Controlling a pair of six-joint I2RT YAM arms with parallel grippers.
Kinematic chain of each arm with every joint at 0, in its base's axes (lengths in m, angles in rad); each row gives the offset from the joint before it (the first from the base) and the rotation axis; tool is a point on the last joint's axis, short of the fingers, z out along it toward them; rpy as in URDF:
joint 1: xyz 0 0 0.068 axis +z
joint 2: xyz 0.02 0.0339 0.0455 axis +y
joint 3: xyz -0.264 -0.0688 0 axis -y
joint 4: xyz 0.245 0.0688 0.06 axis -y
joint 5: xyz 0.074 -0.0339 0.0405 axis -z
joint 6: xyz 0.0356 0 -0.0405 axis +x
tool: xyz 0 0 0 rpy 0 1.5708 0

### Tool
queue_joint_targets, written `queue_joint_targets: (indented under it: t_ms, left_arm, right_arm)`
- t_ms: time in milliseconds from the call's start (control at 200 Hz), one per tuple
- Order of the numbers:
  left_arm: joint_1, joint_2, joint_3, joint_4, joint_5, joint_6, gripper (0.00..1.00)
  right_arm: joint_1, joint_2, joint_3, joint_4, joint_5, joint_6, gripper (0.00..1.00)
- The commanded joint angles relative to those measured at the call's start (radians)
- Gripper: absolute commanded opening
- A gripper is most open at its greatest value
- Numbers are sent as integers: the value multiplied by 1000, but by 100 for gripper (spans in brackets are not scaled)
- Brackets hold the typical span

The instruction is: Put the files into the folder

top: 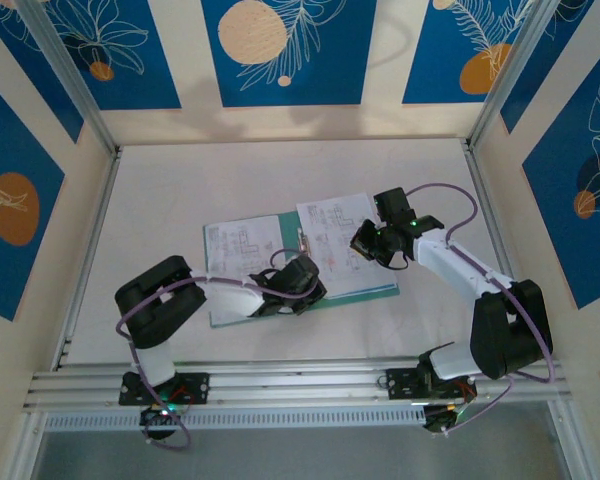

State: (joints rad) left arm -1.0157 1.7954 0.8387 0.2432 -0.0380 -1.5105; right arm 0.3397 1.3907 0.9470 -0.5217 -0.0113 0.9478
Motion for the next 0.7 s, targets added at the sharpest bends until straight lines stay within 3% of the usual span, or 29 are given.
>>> queue_joint_targets:
  t_ms: [0, 695]
  left_arm:
    - [-6, -8, -22, 43, -13, -41, 0]
    - [-48, -33, -67, 91, -37, -88, 0]
  right_arm:
    - [-5, -30, -5, -35, -7, -3, 2]
    - [-32, -71, -16, -67, 25, 17, 2]
